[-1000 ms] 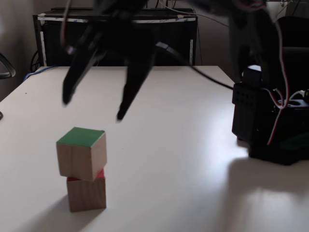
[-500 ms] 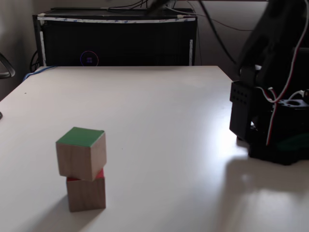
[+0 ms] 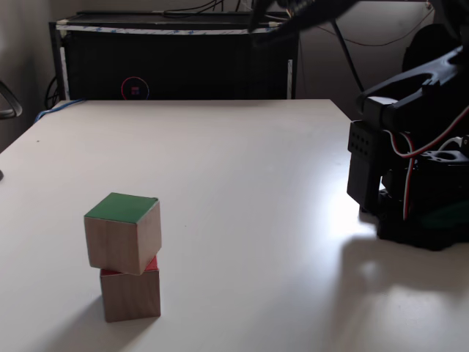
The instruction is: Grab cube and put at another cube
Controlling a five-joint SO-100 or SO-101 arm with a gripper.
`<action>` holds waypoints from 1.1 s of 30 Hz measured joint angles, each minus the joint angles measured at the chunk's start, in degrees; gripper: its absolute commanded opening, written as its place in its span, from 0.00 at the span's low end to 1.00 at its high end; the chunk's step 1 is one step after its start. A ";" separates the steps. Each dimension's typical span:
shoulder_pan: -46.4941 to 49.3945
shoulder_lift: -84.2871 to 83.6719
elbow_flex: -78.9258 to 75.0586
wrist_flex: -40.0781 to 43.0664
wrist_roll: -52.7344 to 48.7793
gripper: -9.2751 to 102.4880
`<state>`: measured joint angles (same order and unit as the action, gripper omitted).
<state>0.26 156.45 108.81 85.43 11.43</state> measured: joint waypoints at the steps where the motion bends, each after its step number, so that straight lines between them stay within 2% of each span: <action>1: 0.62 1.23 2.11 -0.62 0.00 0.11; 8: 1.32 13.01 18.02 -5.19 -5.10 0.08; 16: 1.32 29.44 35.16 -6.24 -10.63 0.08; 25: 3.87 31.55 47.46 -7.65 -13.27 0.08; 33: 9.40 31.03 61.87 -14.77 -17.14 0.08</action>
<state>9.67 187.47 170.68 70.66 -5.71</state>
